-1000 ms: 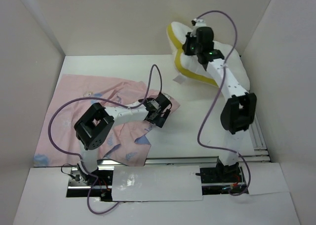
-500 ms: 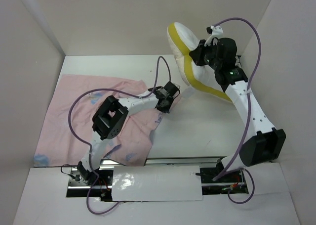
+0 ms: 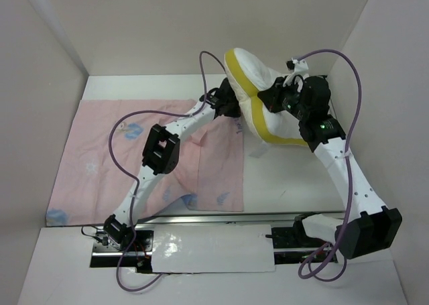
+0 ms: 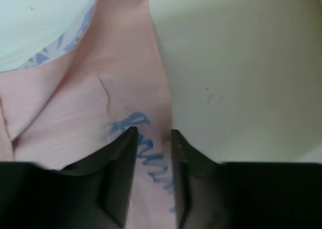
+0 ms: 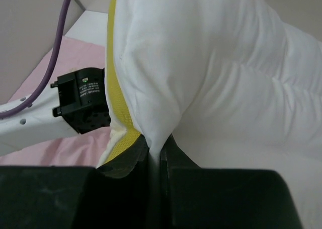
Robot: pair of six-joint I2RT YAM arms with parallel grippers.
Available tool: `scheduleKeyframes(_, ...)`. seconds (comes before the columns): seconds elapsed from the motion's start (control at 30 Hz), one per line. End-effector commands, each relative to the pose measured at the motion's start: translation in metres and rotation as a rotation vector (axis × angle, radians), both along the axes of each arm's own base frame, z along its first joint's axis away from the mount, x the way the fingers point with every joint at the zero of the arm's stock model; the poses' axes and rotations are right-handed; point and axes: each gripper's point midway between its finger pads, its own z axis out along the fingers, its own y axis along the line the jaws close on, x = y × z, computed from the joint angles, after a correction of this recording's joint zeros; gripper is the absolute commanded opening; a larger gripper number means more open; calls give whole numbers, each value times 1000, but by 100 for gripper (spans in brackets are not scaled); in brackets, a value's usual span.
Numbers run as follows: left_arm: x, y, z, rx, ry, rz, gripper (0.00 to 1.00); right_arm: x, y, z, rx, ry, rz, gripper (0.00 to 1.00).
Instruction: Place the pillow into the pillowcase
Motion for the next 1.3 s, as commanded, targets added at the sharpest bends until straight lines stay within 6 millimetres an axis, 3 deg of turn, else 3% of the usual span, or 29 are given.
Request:
scheduleKeyframes(0.0, 14, -13, 41, -135, -58, 0, 51, -17, 7, 35, 60, -122, 43, 0)
scheduleKeyframes(0.03, 15, -5, 47, -128, -64, 5, 67, -21, 6, 33, 58, -114, 43, 0)
scheduleKeyframes(0.1, 5, 14, 68, -71, -104, 11, 84, -26, 6, 24, 55, -94, 53, 0)
scheduleKeyframes(0.13, 2, 21, 75, -49, -119, 16, 100, -29, 6, 15, 59, -68, 52, 0)
scheduleKeyframes(0.17, -7, 32, 68, -3, -98, 20, 100, -28, 5, 11, 56, -60, 43, 0)
scheduleKeyframes(0.2, -13, 43, 92, 24, -137, 16, 100, -30, 2, 6, 52, -50, 30, 0)
scheduleKeyframes(0.3, -43, 82, 91, 158, -88, 43, 100, -35, -5, 7, 48, -50, -3, 0)
scheduleKeyframes(0.37, -59, 97, 88, 221, -70, 71, 100, -40, -8, 6, 48, -56, -17, 0)
scheduleKeyframes(0.4, -73, 109, 72, 284, -34, 82, 100, -41, -8, 1, 55, -42, -18, 0)
scheduleKeyframes(0.43, -79, 116, 81, 282, -45, 102, 100, -43, -8, -1, 54, -40, -18, 0)
scheduleKeyframes(0.47, -85, 125, 75, 309, -24, 125, 100, -46, -9, 3, 66, -45, -19, 0)
scheduleKeyframes(0.5, -97, 132, 56, 343, 22, 150, 100, -46, -9, -5, 61, -26, -20, 0)
scheduleKeyframes(0.53, -100, 141, 54, 377, 23, 172, 100, -47, -7, -10, 60, -14, -11, 0)
scheduleKeyframes(0.7, -109, 147, 14, 473, 110, 167, 99, -62, -11, -21, 53, 15, -12, 0)
scheduleKeyframes(0.87, -111, 138, -7, 526, 126, 109, 99, -68, -10, -25, 46, 17, 1, 0)
scheduleKeyframes(0.97, -110, 142, -19, 554, 130, 120, 99, -68, -10, -37, 36, 57, 0, 0)
scheduleKeyframes(1.1, -103, 150, -21, 597, 118, 191, 86, -72, -10, -52, 14, 92, 16, 0)
scheduleKeyframes(1.13, -98, 149, -21, 599, 110, 198, 70, -73, -10, -60, 9, 113, 16, 0)
scheduleKeyframes(1.2, -98, 155, -19, 625, 117, 232, 50, -74, -10, -68, 4, 135, 16, 0)
scheduleKeyframes(1.27, -94, 157, -15, 643, 104, 248, 16, -79, -10, -73, -4, 145, 29, 0)
